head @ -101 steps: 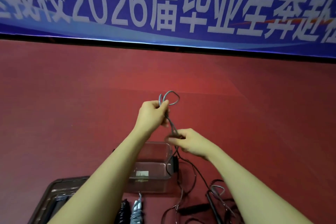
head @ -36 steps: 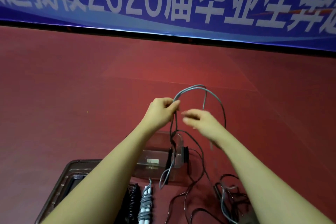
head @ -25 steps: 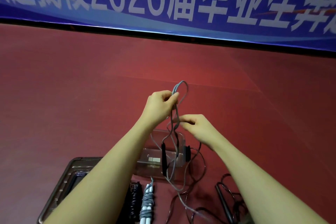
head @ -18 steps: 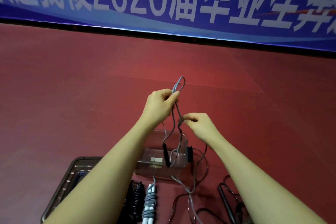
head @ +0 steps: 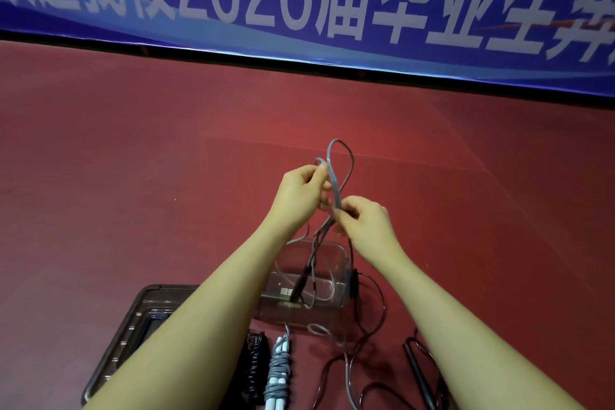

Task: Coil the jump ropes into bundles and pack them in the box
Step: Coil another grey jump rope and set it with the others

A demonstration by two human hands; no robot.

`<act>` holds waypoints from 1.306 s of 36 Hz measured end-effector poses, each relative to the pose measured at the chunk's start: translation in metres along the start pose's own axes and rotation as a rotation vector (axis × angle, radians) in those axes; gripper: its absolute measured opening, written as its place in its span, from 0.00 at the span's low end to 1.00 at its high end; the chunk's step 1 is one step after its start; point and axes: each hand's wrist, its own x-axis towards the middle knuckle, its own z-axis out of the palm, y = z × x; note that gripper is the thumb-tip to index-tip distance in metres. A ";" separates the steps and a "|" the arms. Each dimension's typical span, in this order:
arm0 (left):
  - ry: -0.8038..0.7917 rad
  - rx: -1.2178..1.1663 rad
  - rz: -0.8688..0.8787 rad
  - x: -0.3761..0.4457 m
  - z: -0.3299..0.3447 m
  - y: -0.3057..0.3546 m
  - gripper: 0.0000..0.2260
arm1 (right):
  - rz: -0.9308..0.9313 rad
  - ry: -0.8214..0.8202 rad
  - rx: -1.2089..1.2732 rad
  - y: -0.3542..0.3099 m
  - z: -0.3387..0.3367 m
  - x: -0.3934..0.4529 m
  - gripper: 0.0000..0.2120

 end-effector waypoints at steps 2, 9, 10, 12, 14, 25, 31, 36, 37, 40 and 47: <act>-0.051 0.086 -0.041 0.000 0.001 -0.006 0.08 | 0.036 0.077 0.113 -0.001 -0.002 0.002 0.12; -0.334 0.557 -0.051 -0.010 -0.005 -0.022 0.11 | 0.123 0.216 0.426 -0.002 -0.012 0.009 0.14; -0.351 0.580 -0.029 -0.009 -0.007 -0.025 0.07 | 0.138 0.231 0.473 -0.002 -0.014 0.010 0.13; -0.376 0.632 0.020 -0.009 -0.008 -0.028 0.03 | 0.168 0.255 0.542 -0.002 -0.016 0.012 0.12; -0.365 0.641 0.054 -0.010 -0.008 -0.029 0.07 | 0.188 0.266 0.552 -0.002 -0.019 0.013 0.13; -0.115 -0.103 0.011 -0.009 0.009 -0.013 0.13 | 0.259 0.240 0.527 0.004 -0.030 0.011 0.14; -0.081 -0.152 -0.079 -0.010 0.011 -0.001 0.18 | 0.240 0.209 0.530 0.004 -0.029 0.010 0.13; -0.228 0.452 0.143 -0.018 0.013 -0.004 0.07 | 0.176 0.229 0.528 0.000 -0.030 0.008 0.11; -0.260 0.533 0.181 -0.019 0.015 -0.007 0.05 | 0.167 0.243 0.528 0.000 -0.031 0.008 0.11; -0.158 0.601 0.240 -0.021 0.022 -0.016 0.13 | 0.138 0.288 0.514 -0.002 -0.032 0.008 0.12; -0.070 0.561 0.357 -0.022 0.027 -0.014 0.10 | 0.121 0.328 0.482 -0.003 -0.031 0.008 0.14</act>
